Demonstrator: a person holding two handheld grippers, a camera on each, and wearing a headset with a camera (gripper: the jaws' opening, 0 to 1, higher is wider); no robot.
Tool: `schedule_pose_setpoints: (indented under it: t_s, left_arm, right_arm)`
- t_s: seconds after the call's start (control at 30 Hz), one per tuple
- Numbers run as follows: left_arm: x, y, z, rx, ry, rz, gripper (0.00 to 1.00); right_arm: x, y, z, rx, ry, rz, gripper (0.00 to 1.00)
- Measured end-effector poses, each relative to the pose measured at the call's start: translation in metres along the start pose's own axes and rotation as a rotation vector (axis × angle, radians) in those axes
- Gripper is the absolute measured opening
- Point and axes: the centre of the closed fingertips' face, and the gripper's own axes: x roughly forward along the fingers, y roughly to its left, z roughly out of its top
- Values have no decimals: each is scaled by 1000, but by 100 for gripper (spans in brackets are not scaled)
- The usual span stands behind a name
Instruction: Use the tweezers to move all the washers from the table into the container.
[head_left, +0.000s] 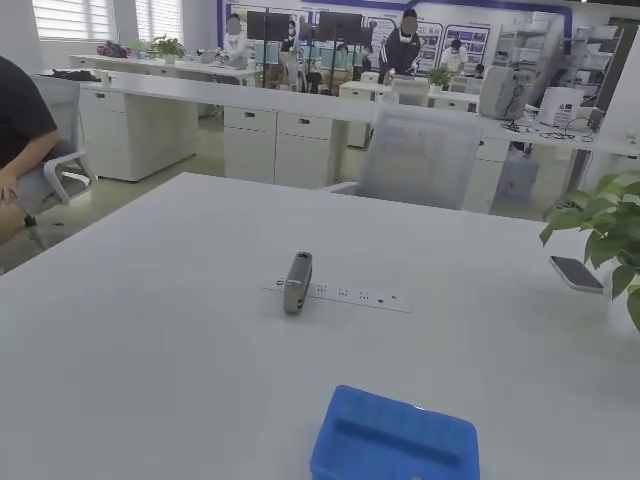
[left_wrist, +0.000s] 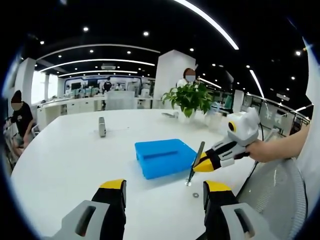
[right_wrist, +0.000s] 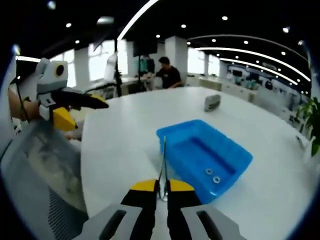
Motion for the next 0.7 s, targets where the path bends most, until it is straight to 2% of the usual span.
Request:
schedule_pose_setpoints:
  t_s: [0.07,0.2,0.27,0.47,0.7]
  left_arm:
    - [0,0,0,0,0,0,62]
    - [0,0,0,0,-2,1,62]
    - [0,0,0,0,-1,0,62]
    - [0,0,1,-2,-5,0,62]
    - [-1,1,2,-2,-11,0,62]
  right_arm:
    - [-5,-6,-1,56,-20,-15,3]
    - [-16,-14,-2,104,-39,-34,3]
    - [-22,-14,4,172,-80,-27,3]
    - [-35,-13,15,189,-111,-26,3]
    - [-40,-18,51,164,-174,-24,3]
